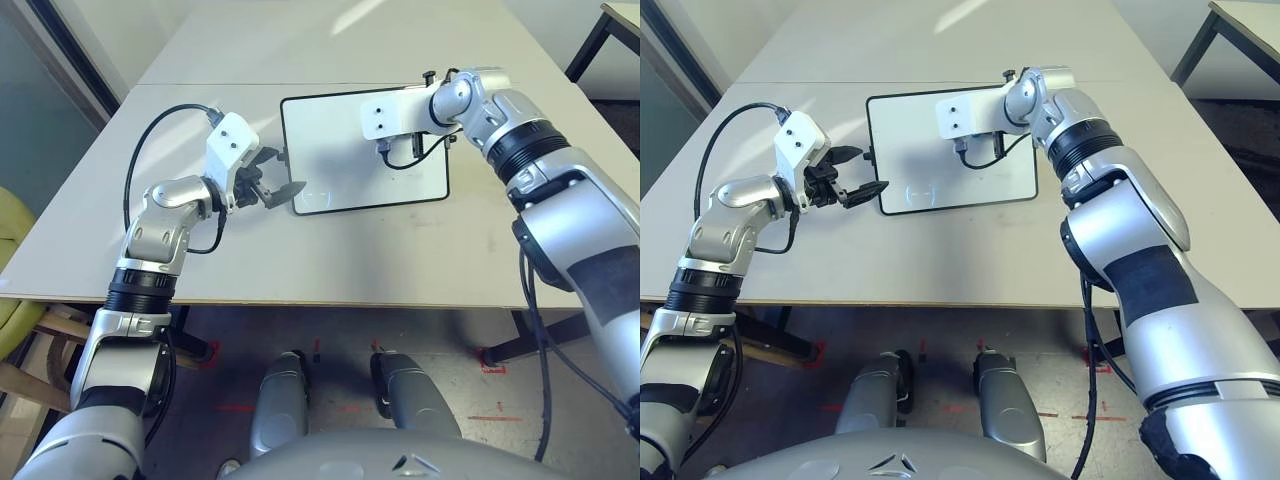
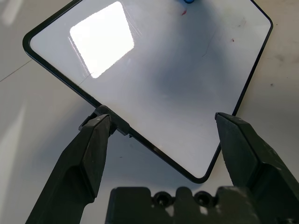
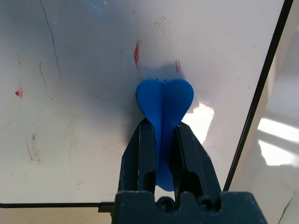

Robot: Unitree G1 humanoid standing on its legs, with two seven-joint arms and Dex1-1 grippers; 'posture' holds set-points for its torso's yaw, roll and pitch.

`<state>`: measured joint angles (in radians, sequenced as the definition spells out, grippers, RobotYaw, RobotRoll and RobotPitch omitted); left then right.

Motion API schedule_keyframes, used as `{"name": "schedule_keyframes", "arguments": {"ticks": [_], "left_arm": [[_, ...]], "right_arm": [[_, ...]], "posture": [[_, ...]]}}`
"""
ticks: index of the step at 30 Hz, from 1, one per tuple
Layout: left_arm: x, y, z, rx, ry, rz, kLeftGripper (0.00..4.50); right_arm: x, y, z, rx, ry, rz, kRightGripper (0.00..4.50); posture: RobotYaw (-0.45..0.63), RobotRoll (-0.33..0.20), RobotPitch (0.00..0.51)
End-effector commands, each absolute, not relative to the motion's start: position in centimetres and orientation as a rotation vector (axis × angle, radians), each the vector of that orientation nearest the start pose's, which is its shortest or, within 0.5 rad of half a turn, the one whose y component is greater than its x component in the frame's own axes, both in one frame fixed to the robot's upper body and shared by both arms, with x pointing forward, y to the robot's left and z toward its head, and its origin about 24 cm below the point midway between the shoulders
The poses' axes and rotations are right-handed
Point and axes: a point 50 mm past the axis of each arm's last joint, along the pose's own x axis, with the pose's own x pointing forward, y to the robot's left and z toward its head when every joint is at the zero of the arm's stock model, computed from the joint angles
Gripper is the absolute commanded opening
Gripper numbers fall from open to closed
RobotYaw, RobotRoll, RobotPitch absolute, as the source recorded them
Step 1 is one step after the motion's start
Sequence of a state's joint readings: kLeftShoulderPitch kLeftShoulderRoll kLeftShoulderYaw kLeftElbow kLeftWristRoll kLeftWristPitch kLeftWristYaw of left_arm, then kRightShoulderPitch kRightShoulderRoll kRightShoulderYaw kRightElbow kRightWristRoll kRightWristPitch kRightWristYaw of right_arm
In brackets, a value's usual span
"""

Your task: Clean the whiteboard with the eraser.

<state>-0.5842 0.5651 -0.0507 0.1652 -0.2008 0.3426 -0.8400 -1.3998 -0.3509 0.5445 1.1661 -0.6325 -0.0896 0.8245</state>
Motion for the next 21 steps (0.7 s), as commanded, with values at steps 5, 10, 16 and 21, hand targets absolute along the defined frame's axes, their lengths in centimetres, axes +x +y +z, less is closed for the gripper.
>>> {"name": "schedule_keyframes", "arguments": {"ticks": [5, 10, 16, 21], "left_arm": [[33.2, 18.8, 16.5, 0.382, 0.076, -0.81, 4.5], [33.1, 18.9, 16.4, 0.381, 0.076, -0.809, 4.5], [33.1, 18.9, 16.4, 0.38, 0.077, -0.808, 4.5], [33.1, 18.9, 16.4, 0.379, 0.077, -0.807, 4.5]], "right_arm": [[41.4, -10.1, 20.4, -1.504, 0.331, 0.845, 0.27], [41.3, -9.3, 20.1, -1.505, 0.318, 0.873, 0.27], [41.0, -8.3, 20.0, -1.5, 0.293, 0.902, 0.27], [40.7, -7.3, 19.6, -1.49, 0.274, 0.944, 0.27]], "posture": [[-0.09, 0.0, 0.117], [-0.09, 0.0, 0.117], [-0.09, 0.0, 0.119], [-0.09, 0.0, 0.121]]}}
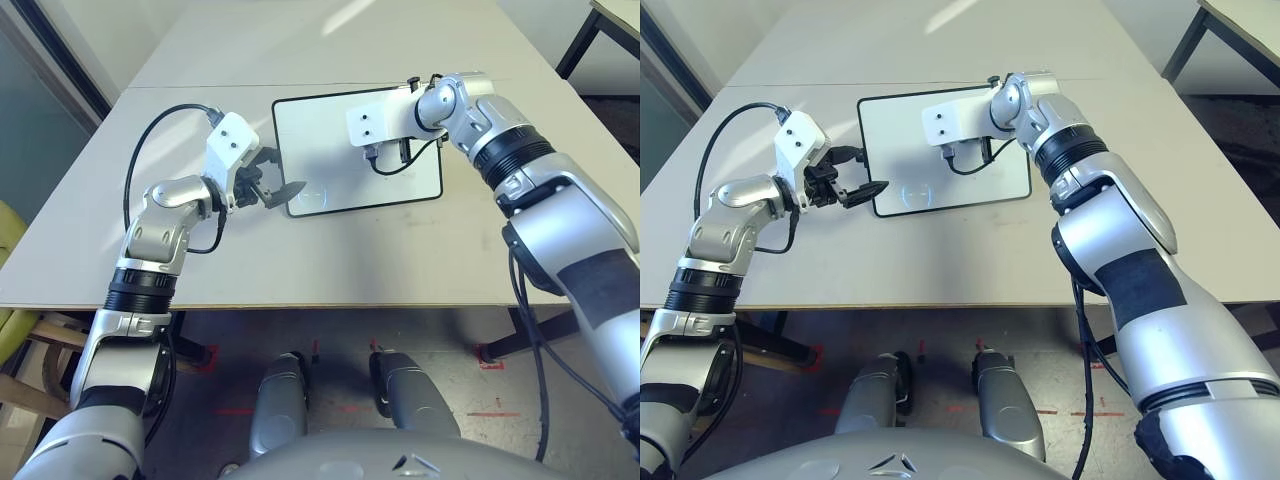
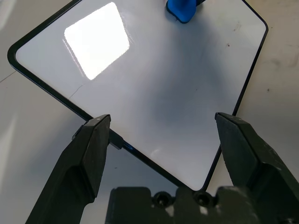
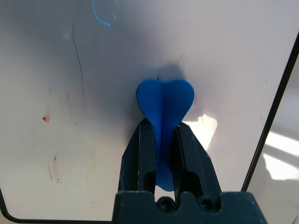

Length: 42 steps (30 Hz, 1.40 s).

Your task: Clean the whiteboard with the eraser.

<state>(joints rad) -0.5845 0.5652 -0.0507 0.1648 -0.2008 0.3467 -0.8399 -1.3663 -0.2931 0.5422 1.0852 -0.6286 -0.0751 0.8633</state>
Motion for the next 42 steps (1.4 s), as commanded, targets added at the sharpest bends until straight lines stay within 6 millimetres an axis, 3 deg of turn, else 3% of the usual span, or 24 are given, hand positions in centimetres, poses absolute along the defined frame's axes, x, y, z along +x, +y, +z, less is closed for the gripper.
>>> {"name": "schedule_keyframes", "arguments": {"ticks": [1, 7, 15, 19, 24, 27, 29, 35, 38, 42], "left_arm": [[33.1, 18.9, 16.3, 0.379, 0.077, -0.807, 4.5], [33.1, 18.9, 16.3, 0.378, 0.078, -0.807, 4.5], [33.3, 18.8, 16.2, 0.375, 0.076, -0.81, 4.5], [33.3, 18.7, 16.2, 0.373, 0.074, -0.811, 4.5], [33.4, 18.6, 16.2, 0.37, 0.073, -0.811, 4.5], [33.4, 18.7, 16.1, 0.368, 0.073, -0.81, 4.5], [33.4, 18.7, 16.1, 0.367, 0.073, -0.81, 4.5], [33.5, 18.5, 16.0, 0.361, 0.068, -0.812, 4.5], [33.5, 18.4, 15.9, 0.358, 0.065, -0.811, 4.5], [33.5, 18.5, 15.8, 0.355, 0.063, -0.806, 4.5]], "right_arm": [[40.6, -7.1, 19.4, -1.488, 0.272, 0.951, 0.27], [40.4, -7.0, 19.6, -1.475, 0.263, 0.969, 0.26], [39.8, -9.5, 22.4, -1.445, 0.252, 0.976, 0.26], [39.3, -11.0, 23.6, -1.319, 0.274, 0.952, 0.26], [37.8, -14.6, 24.2, -1.113, 0.427, 0.922, 0.26], [37.0, -18.7, 24.2, -0.983, 0.604, 0.81, 0.26], [36.6, -20.1, 24.1, -0.923, 0.671, 0.769, 0.26], [36.2, -25.9, 22.2, -0.651, 0.896, 0.546, 0.26], [36.4, -27.6, 20.8, -0.512, 0.963, 0.444, 0.26], [36.7, -28.3, 19.6, -0.375, 0.976, 0.345, 0.26]], "posture": [[-0.09, 0.0, 0.121], [-0.09, 0.0, 0.122], [-0.1, 0.0, 0.121], [-0.11, 0.0, 0.123], [-0.12, 0.0, 0.128], [-0.12, 0.0, 0.132], [-0.13, 0.0, 0.132], [-0.14, 0.0, 0.131], [-0.14, 0.0, 0.13], [-0.13, 0.0, 0.127]]}}
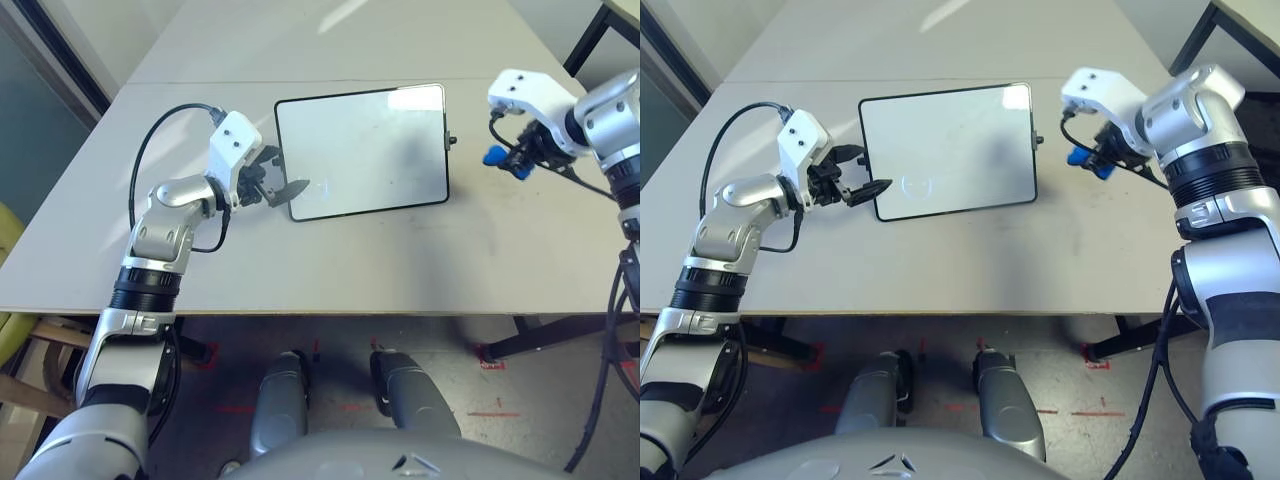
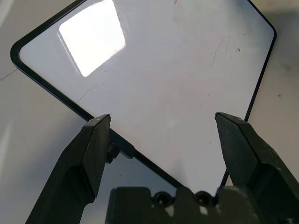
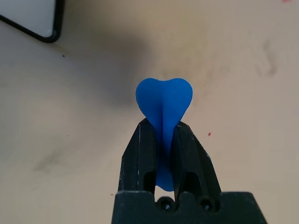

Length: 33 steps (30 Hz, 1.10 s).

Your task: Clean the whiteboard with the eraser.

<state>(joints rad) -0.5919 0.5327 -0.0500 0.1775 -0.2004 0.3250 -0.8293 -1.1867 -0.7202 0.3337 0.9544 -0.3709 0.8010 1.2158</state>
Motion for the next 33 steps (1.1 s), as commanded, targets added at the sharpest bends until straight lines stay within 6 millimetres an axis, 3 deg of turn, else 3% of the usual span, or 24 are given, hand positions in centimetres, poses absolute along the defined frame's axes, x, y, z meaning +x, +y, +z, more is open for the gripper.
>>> {"name": "schedule_keyframes", "arguments": {"ticks": [1, 9, 26, 27, 33], "left_arm": [[33.4, 18.5, 15.8, 0.355, 0.062, -0.804, 4.5], [33.3, 19.0, 15.8, 0.359, 0.062, -0.789, 4.5], [33.2, 19.5, 16.1, 0.373, 0.065, -0.78, 4.5], [33.2, 19.5, 16.1, 0.374, 0.065, -0.781, 4.5], [33.3, 19.4, 16.4, 0.381, 0.063, -0.787, 4.5]], "right_arm": [[36.8, -28.2, 19.2, -0.34, 0.971, 0.336, 0.26], [37.3, -27.3, 17.6, -0.227, 0.964, 0.276, 0.26], [37.2, -27.8, 15.7, -0.171, 0.95, 0.133, 0.26], [37.2, -27.8, 15.7, -0.162, 0.951, 0.131, 0.99], [37.2, -28.0, 16.0, -0.139, 0.937, 0.118, 3.09]], "posture": [[-0.13, 0.0, 0.126], [-0.1, 0.0, 0.121], [-0.1, 0.0, 0.117], [-0.1, 0.0, 0.116], [-0.11, 0.0, 0.111]]}}
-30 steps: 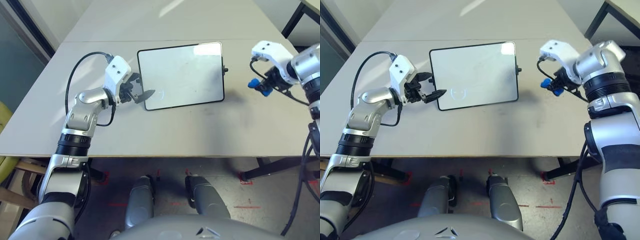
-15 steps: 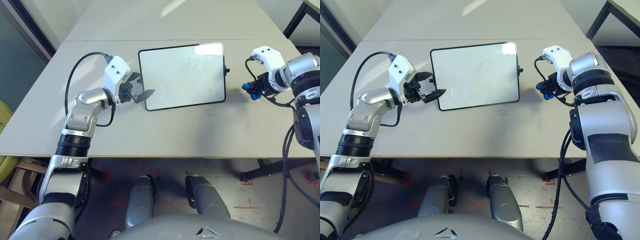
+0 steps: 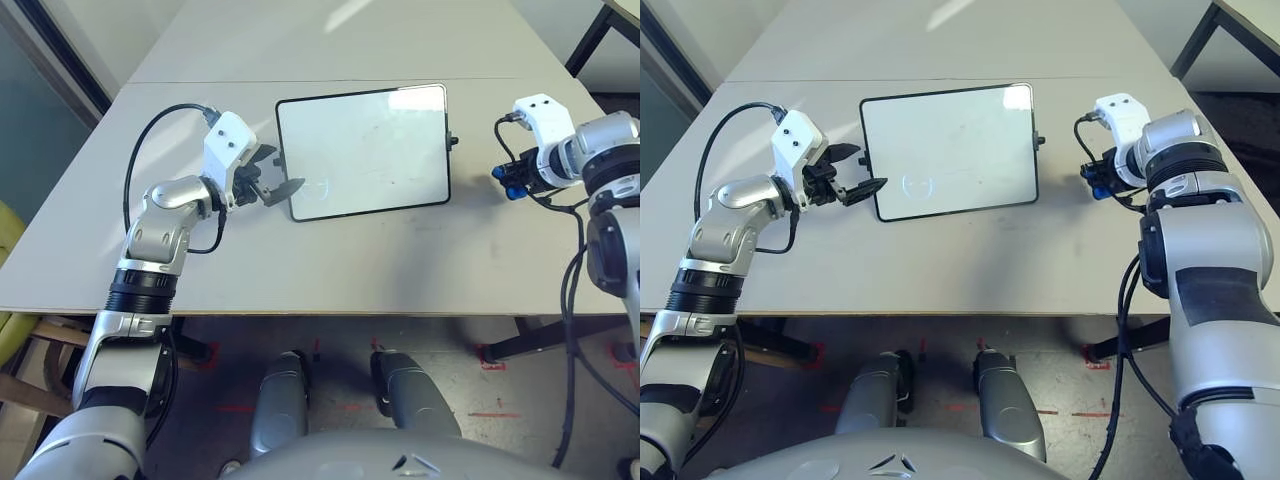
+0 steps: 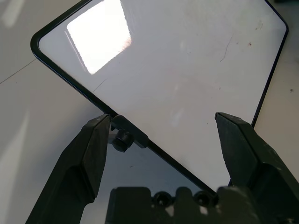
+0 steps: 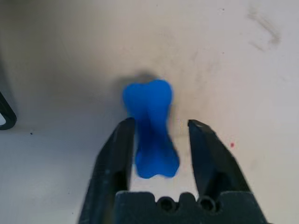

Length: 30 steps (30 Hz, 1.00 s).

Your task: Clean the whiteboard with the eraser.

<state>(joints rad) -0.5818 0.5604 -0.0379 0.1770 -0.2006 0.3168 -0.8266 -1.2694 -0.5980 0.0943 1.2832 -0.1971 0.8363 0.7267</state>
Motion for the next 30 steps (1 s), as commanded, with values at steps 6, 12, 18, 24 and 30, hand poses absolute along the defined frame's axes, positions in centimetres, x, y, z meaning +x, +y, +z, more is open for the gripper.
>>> {"name": "schedule_keyframes", "arguments": {"ticks": [6, 12, 18, 24, 30], "left_arm": [[33.2, 19.3, 16.8, 0.381, 0.052, -0.793, 4.5], [32.4, 20.3, 18.2, 0.305, -0.013, -0.75, 4.5], [31.3, 24.1, 19.4, 0.2, -0.073, -0.505, 4.5], [32.0, 28.3, 19.8, 0.119, -0.096, -0.162, 4.5], [32.7, 30.5, 18.6, 0.092, -0.057, -0.009, 4.5]], "right_arm": [[37.5, -28.2, 17.2, -0.154, 0.886, 0.14, 4.49], [38.6, -28.2, 19.6, -0.224, 0.619, 0.249, 4.49], [38.4, -29.6, 19.8, -0.121, 0.263, 0.233, 4.49], [37.0, -31.7, 18.3, -0.016, 0.037, 0.104, 4.49], [35.3, -33.0, 15.8, 0.011, -0.043, 0.006, 4.49]], "posture": [[-0.11, 0.0, 0.107], [-0.1, 0.0, 0.108], [-0.07, 0.0, 0.124], [-0.07, 0.0, 0.138], [-0.08, 0.0, 0.143]]}}
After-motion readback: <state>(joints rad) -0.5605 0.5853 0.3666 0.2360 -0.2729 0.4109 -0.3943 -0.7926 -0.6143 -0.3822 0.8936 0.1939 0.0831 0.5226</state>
